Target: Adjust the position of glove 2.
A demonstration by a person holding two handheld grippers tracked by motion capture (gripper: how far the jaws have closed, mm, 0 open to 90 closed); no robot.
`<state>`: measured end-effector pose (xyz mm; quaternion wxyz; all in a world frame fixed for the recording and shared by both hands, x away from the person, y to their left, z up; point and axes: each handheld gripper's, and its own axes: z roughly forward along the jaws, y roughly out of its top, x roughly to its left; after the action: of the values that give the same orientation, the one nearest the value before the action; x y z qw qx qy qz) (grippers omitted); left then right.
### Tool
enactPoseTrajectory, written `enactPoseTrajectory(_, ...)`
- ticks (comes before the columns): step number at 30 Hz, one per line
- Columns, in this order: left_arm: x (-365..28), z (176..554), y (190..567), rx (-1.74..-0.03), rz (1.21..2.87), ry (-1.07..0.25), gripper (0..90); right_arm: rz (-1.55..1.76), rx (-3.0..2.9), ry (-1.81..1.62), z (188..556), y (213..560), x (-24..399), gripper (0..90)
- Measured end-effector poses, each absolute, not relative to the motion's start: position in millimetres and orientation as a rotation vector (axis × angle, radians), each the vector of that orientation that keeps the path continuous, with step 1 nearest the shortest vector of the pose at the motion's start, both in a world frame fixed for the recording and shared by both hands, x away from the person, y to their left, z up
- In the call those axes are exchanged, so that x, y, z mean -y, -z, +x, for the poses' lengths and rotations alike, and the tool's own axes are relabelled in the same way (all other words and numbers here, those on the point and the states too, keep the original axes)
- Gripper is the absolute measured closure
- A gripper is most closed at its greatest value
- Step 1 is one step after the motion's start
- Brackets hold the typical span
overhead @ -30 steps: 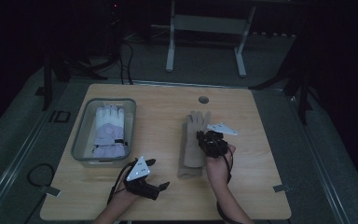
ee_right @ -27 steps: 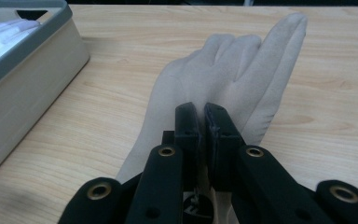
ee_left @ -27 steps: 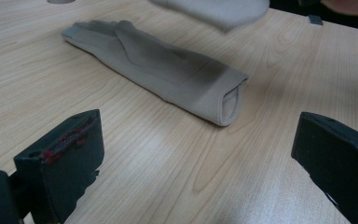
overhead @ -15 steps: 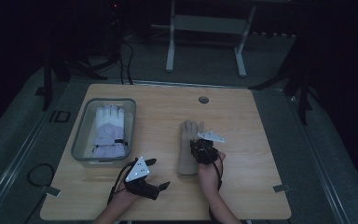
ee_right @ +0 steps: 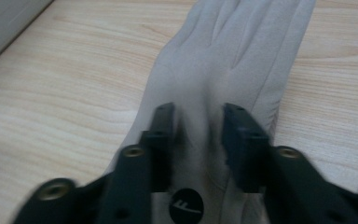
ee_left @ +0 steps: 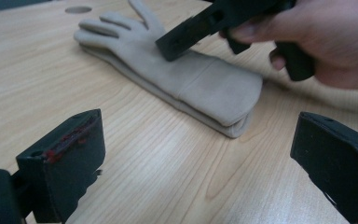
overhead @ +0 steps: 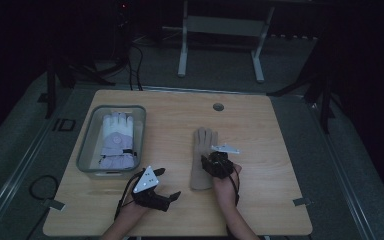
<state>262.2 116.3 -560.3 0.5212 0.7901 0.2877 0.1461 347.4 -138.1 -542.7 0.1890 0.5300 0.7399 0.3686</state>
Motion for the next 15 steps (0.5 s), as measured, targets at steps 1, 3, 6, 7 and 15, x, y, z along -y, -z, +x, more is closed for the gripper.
enactPoseTrajectory(1, -116.2, 262.2, 559.9, -0.702, 1.892, -0.352, 2.9, 1.477, -2.095, -1.046, 347.7, 541.0, 140.0, 51.5)
enactPoseTrajectory(3, -116.0, 262.0, 558.6, -0.73, 1.883, -0.361, 2.6, 1.464, -2.119, -1.062, 348.9, 537.1, 145.2, 45.1)
enactPoseTrajectory(6, -116.5, 263.3, 556.2, -0.778, 1.87, -0.349, 2.4, 1.5, -2.176, -1.152, 353.9, 531.5, 154.9, 26.1)
enactPoseTrajectory(7, -116.5, 263.4, 555.5, -0.794, 1.872, -0.346, 2.4, 1.485, -2.215, -1.153, 355.3, 530.3, 156.2, 21.8)
enactPoseTrajectory(15, -109.0, 261.7, 554.7, -0.75, 1.935, -0.283, 2.4, 1.262, -2.365, -1.256, 354.9, 522.2, 167.5, 16.4)
